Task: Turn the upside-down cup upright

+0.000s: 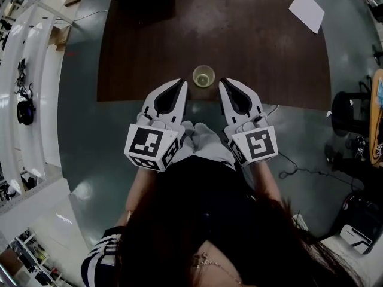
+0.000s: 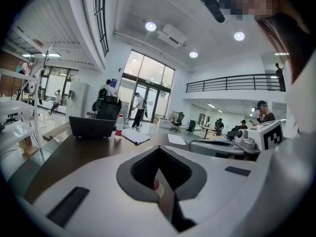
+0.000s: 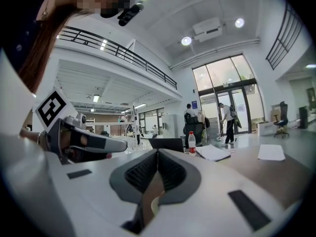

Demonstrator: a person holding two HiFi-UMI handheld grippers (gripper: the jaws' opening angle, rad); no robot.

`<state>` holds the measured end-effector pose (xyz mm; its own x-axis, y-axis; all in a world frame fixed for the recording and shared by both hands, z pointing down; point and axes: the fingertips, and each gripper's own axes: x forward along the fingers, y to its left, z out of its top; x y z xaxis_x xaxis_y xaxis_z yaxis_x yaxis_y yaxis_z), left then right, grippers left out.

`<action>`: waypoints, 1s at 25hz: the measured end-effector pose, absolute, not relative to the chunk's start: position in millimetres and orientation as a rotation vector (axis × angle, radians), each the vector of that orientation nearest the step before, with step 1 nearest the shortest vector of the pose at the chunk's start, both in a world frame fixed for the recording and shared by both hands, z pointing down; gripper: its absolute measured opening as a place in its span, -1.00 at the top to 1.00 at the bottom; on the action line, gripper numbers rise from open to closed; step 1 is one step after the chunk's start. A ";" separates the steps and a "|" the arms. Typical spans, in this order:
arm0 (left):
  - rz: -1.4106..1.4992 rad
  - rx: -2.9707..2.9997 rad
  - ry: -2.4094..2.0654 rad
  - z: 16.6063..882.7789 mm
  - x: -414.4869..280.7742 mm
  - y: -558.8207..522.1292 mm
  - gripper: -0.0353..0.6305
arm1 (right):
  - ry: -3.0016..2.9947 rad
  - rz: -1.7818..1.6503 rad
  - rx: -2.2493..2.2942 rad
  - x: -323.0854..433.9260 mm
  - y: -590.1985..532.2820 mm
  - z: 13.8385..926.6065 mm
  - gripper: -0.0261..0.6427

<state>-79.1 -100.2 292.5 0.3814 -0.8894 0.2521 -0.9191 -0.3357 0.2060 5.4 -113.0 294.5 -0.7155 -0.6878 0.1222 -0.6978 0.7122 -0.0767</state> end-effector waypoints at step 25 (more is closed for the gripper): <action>0.187 2.264 -1.482 360.9 -80.3 -153.1 0.93 | -2.715 0.343 1.035 -5.9 -143.1 407.0 0.48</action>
